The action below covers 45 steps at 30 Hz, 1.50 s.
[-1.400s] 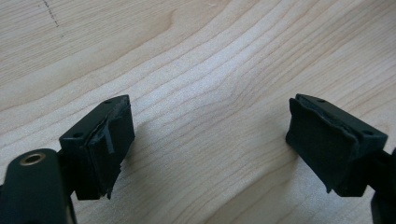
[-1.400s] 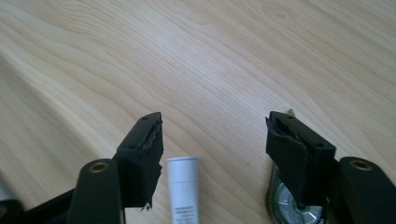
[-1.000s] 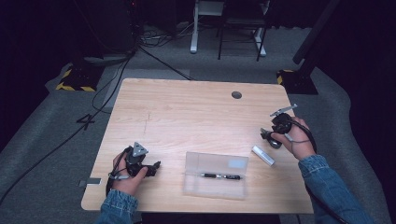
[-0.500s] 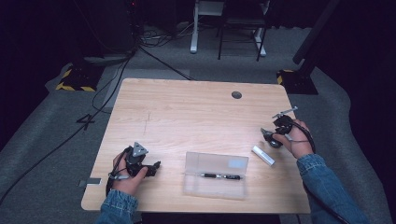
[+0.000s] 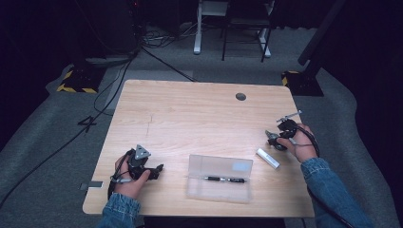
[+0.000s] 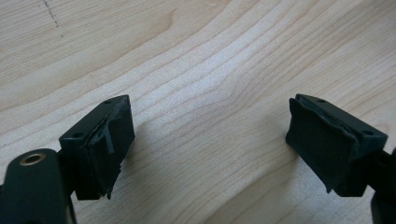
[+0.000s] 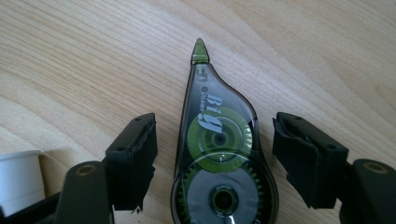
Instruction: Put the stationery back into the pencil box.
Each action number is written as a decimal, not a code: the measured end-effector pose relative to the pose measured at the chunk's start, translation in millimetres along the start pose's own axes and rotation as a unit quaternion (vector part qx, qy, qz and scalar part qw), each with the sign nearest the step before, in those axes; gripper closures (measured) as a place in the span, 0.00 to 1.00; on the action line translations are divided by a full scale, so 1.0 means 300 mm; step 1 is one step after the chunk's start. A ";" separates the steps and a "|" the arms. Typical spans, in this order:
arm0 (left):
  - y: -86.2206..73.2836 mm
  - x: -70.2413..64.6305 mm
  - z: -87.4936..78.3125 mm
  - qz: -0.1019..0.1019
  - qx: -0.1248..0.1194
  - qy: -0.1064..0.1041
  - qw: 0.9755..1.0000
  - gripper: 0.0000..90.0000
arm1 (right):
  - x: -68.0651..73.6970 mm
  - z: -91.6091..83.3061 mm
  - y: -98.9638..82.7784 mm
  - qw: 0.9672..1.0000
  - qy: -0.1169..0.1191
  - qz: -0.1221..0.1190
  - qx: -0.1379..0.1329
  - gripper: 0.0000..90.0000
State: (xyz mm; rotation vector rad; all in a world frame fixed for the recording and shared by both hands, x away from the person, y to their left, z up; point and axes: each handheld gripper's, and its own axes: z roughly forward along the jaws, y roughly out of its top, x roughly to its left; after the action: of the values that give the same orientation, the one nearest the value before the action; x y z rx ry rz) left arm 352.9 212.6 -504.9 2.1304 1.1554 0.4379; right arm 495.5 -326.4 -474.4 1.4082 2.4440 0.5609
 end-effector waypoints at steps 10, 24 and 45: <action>0.000 0.000 0.000 -0.001 0.000 -0.001 1.000 0.17 | -0.006 0.003 -0.008 1.000 0.013 0.012 -0.010 0.35; 0.000 0.000 0.000 0.000 0.000 0.000 1.000 0.17 | -0.001 -0.009 -0.009 1.000 0.011 0.011 -0.008 0.55; 0.000 0.000 0.000 -0.001 0.000 -0.001 1.000 0.17 | 0.010 -0.088 0.017 1.000 0.011 0.006 -0.025 0.57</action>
State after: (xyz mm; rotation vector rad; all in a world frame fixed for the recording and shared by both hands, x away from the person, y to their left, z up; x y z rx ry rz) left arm 352.8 212.5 -505.0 2.1299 1.1556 0.4341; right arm 487.0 -326.6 -448.7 1.4052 2.4228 0.6403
